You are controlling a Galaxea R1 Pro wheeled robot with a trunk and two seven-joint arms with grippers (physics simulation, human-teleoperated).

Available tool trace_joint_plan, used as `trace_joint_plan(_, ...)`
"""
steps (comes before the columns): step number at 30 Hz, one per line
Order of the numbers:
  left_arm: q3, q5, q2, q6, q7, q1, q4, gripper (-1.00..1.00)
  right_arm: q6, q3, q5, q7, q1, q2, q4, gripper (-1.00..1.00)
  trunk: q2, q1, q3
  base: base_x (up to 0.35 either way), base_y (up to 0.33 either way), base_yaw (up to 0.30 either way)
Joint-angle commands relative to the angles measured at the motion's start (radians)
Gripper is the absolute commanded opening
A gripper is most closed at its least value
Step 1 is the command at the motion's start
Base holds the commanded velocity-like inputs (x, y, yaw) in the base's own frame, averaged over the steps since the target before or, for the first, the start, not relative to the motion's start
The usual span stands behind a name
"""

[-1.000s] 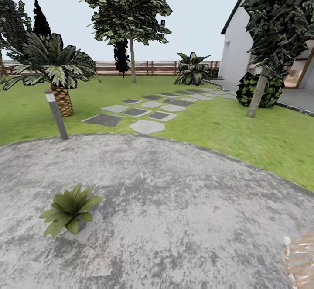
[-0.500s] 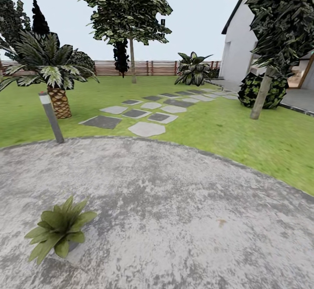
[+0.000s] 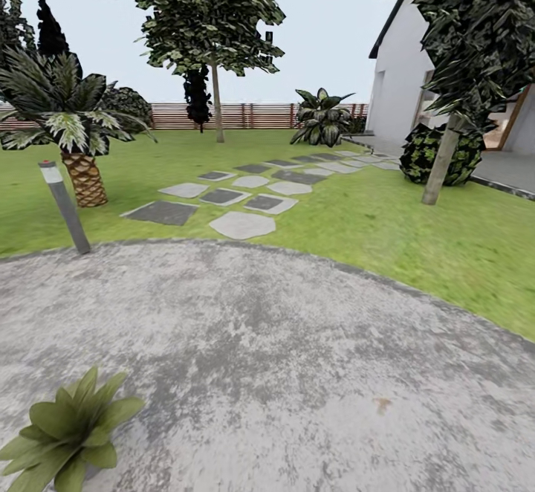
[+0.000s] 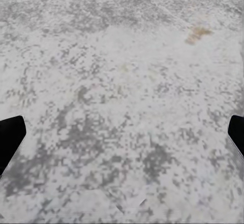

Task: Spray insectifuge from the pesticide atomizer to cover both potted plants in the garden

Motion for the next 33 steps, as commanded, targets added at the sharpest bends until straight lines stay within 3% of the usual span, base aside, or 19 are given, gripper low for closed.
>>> trace_joint_plan(1, 0.002, -0.002, 0.0, -0.003, 0.0, -0.001, 0.001, 1.0, -0.003, 0.0, 0.001, 0.0, -0.001, 0.0, 0.001, 1.0, 0.0, 0.0, -0.001, 0.338, 0.0, -0.007)
trace_joint_plan(11, 0.002, -0.002, 0.0, -0.003, 0.0, -0.001, 0.001, 1.0, -0.003, 0.0, 0.001, 0.0, -0.001, 0.0, 0.001, 1.0, 0.0, 0.0, -0.001, 0.339, 0.0, -0.03)
trace_joint_plan(25, 0.002, -0.002, 0.0, -0.003, 0.0, -0.001, 0.001, 1.0, -0.003, 0.0, 0.001, 0.0, -0.001, 0.0, 0.001, 1.0, 0.0, 0.0, -0.001, 0.339, 0.0, -0.246)
trace_joint_plan(33, 0.002, -0.002, 0.0, -0.003, 0.0, 0.0, 0.001, 1.0, -0.003, 0.001, 0.001, 0.0, -0.001, 0.0, 0.001, 1.0, 0.0, 0.0, -0.001, 0.339, 0.0, -0.052)
